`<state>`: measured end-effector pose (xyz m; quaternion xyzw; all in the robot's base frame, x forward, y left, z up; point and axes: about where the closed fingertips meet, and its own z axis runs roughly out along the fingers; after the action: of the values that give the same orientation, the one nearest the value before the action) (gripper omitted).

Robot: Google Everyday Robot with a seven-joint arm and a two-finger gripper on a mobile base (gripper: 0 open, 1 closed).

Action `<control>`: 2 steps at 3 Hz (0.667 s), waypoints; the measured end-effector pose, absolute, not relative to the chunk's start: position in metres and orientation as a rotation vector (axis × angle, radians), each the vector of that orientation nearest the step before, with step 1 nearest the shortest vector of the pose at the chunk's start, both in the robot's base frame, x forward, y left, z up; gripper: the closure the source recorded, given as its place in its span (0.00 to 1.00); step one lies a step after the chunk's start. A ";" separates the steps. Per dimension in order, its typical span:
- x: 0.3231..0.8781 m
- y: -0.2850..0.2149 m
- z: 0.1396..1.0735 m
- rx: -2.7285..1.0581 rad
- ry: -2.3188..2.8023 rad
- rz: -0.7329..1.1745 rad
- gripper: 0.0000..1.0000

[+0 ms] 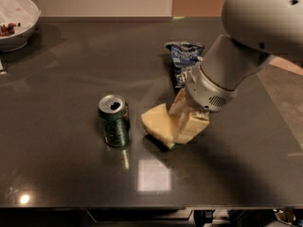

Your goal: Move sponge near green can

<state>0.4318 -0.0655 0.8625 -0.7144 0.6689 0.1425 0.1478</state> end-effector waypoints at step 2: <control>0.418 -0.046 0.858 -2.087 1.882 0.465 0.83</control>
Offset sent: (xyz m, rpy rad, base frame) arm -0.0241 0.0284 -0.0086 0.0412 0.0411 0.0599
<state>0.4181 -0.0463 0.8577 -0.7248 0.6537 0.1616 0.1459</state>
